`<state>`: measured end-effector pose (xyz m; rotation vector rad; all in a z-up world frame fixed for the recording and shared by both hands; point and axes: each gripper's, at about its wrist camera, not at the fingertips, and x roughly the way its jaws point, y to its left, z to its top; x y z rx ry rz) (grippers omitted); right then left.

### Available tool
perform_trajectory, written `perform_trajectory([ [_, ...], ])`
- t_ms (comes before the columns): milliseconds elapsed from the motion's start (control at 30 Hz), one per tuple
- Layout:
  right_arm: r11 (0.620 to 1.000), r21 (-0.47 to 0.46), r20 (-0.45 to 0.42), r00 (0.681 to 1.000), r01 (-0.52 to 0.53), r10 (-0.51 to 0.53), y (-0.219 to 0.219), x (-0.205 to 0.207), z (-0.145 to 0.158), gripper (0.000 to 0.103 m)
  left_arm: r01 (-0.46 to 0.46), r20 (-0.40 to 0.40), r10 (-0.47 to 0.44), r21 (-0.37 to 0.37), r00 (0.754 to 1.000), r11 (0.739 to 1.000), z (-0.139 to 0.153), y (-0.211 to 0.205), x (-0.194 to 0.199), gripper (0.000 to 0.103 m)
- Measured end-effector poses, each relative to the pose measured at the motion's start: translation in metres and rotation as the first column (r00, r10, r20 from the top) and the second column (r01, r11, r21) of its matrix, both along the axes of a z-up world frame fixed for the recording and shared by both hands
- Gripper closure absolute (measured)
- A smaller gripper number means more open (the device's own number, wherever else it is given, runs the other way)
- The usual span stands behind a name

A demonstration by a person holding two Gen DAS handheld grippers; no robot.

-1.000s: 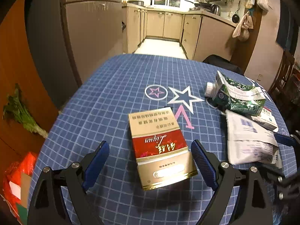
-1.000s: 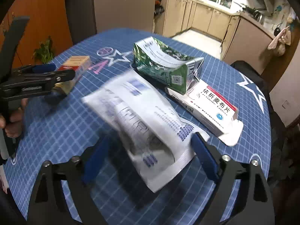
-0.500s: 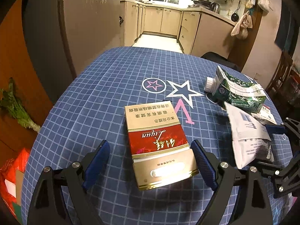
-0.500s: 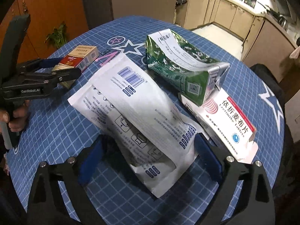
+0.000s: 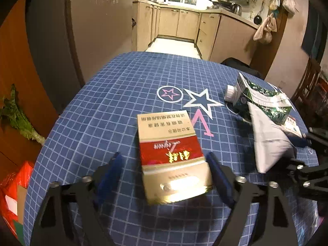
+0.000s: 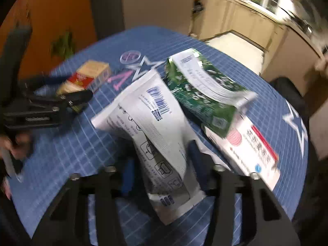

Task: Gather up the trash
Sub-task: 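Grasp the red-white Liqun cigarette box with the left tool while right tool grasps the white medicine pouch, then lift the cigarette box and pouch off the table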

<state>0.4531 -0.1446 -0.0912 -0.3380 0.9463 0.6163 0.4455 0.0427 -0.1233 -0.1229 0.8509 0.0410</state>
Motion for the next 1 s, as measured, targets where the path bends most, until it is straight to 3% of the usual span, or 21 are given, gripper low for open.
perform_trajectory([
  [67, 0.998, 0.043, -0.001, 0.999, 0.047, -0.047, -0.010, -0.014, 0.001, 0.068, 0.007, 0.008, -0.007, -0.005, 1.000, 1.000, 0.001, 0.001, -0.002, 0.043],
  [233, 0.976, 0.143, 0.016, 0.986, 0.161, -0.165, -0.030, -0.050, 0.002, 0.074, 0.022, 0.012, -0.022, -0.003, 1.000, 1.000, 0.002, 0.000, -0.006, 0.045],
  [467, 0.879, 0.381, -0.040, 0.955, 0.287, -0.294, -0.053, -0.106, 0.011, 0.076, 0.061, 0.017, -0.061, 0.003, 0.998, 0.998, 0.003, -0.004, -0.035, 0.046],
  [833, 0.780, 0.507, -0.104, 0.924, 0.368, -0.368, -0.070, -0.167, 0.012, 0.077, 0.119, 0.062, -0.115, -0.066, 0.991, 0.991, 0.024, -0.018, -0.104, 0.046],
  [1000, 0.754, 0.521, -0.108, 0.907, 0.400, -0.406, -0.078, -0.188, 0.012, 0.077, 0.144, 0.109, -0.144, 0.002, 0.984, 0.990, 0.039, -0.041, -0.127, 0.046],
])
